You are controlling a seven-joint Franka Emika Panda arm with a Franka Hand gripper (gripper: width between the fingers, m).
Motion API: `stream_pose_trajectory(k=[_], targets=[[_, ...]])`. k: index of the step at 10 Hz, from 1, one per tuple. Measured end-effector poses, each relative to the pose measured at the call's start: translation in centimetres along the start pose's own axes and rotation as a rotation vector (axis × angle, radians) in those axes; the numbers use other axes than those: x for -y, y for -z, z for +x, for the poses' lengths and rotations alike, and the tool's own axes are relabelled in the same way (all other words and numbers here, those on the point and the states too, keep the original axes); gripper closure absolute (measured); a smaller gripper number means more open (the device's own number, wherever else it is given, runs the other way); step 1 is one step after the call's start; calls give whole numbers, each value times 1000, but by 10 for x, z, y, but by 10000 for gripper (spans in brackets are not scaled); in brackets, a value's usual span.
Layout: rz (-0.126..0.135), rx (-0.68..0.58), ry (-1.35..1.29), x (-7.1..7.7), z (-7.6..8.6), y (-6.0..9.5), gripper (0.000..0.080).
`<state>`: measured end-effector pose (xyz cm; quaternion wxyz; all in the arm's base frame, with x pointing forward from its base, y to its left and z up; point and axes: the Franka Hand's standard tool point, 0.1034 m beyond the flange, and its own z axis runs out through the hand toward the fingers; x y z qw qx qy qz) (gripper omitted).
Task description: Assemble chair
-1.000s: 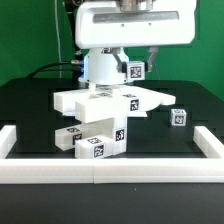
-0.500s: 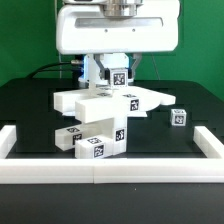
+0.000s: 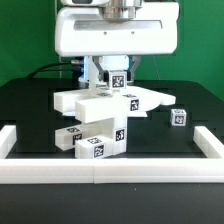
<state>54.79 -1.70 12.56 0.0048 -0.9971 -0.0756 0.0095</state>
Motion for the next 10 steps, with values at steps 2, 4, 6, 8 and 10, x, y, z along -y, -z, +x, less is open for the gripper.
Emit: stream_pose_trajectory(k=[2,4,6,8,10], targets=[[-1,-2,1,0,0,0,512],[-1,-2,0,0,0,0,512],[-1,-2,0,0,0,0,512],[-6,1,5,1,2,-4,512],[-8,4,8,2,3,-7,512]])
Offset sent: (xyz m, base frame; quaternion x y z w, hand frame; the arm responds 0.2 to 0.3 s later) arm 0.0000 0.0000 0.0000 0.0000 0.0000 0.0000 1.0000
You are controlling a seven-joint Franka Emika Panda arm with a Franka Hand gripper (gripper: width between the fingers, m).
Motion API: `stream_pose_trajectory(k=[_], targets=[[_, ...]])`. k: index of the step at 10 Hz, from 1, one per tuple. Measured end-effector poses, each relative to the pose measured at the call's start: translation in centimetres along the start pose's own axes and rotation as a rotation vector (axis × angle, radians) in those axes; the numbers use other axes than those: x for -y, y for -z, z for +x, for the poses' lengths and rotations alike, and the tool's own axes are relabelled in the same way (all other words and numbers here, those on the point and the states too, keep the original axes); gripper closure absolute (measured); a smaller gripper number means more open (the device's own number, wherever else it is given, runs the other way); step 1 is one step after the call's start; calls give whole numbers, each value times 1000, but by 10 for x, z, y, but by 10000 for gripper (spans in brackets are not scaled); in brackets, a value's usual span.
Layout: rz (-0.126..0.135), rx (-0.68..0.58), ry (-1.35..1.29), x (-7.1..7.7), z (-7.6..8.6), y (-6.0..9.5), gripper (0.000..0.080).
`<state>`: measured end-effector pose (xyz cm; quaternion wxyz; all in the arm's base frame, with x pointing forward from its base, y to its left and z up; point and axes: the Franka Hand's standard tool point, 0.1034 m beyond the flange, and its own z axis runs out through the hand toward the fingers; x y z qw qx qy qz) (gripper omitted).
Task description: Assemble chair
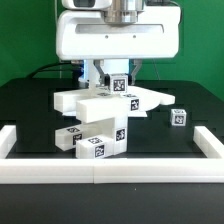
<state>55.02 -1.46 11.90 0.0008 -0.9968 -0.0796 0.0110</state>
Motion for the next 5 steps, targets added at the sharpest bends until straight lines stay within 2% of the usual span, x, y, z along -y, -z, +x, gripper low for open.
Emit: stream_pose_trajectory(k=[5], targets=[[-13,-21,-3,-7,3,-1,512]])
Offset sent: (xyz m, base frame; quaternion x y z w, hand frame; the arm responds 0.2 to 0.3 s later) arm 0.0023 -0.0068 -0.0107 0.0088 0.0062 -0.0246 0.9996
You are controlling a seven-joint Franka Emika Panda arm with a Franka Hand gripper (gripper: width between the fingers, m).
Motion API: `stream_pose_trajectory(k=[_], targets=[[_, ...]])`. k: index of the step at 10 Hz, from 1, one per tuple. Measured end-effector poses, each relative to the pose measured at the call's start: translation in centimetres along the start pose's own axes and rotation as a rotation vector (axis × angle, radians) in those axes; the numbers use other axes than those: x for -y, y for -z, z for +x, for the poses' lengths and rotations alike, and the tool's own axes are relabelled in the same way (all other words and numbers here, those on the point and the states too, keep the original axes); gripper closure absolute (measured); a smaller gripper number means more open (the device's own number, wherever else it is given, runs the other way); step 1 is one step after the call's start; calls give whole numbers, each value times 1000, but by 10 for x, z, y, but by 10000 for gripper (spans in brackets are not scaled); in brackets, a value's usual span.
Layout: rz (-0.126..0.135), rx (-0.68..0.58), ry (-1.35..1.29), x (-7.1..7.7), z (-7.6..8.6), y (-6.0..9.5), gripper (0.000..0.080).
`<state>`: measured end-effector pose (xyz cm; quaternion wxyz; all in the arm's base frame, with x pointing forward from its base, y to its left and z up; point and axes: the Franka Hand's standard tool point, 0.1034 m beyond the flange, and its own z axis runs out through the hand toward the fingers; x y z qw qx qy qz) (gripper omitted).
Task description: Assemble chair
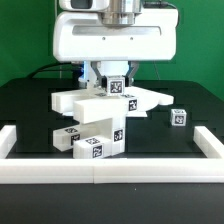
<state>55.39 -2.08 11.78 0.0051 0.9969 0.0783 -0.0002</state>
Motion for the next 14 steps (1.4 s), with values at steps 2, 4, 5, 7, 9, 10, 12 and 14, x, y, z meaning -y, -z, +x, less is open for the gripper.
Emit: stream_pose_trajectory(k=[2,4,5,7,9,10,12,14], targets=[[-1,-3,-2,0,0,0,512],[-1,-3,-2,0,0,0,512],[-1,-3,-2,0,0,0,512],[-1,-3,-2,0,0,0,512],[-1,-3,-36,0,0,0,512],[-1,-3,-44,0,0,0,512],[0,-3,-207,0,0,0,512],[1,-3,-338,0,1,0,512]])
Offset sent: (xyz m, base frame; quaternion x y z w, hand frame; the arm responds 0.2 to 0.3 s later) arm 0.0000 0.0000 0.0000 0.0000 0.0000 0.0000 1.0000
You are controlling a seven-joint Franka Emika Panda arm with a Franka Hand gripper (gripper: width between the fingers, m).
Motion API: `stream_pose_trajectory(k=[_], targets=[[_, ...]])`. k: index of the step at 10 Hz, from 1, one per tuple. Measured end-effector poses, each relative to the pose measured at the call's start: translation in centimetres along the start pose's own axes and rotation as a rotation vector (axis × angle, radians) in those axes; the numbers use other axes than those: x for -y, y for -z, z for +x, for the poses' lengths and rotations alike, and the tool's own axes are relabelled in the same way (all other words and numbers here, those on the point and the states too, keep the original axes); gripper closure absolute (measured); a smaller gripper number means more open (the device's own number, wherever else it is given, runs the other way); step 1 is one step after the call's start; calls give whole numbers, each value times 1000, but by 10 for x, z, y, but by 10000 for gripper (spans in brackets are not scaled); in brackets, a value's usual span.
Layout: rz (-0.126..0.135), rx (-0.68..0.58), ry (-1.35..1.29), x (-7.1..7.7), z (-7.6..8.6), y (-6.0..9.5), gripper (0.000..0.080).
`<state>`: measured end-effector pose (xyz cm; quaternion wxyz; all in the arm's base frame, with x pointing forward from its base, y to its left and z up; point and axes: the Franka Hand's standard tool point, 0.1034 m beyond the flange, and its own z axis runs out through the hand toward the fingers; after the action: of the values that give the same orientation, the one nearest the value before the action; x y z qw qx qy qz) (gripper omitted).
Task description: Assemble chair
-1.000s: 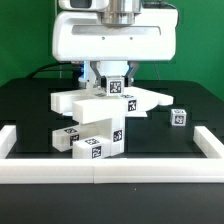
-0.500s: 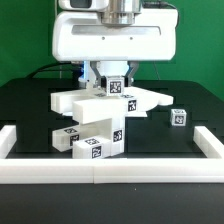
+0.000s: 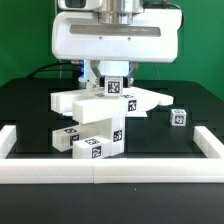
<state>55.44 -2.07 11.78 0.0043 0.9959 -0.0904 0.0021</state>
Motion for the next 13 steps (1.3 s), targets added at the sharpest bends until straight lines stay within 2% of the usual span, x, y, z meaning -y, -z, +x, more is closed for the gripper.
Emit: stream_pose_trajectory(k=[13], targets=[[9,4,-818,2,0,-1,512]])
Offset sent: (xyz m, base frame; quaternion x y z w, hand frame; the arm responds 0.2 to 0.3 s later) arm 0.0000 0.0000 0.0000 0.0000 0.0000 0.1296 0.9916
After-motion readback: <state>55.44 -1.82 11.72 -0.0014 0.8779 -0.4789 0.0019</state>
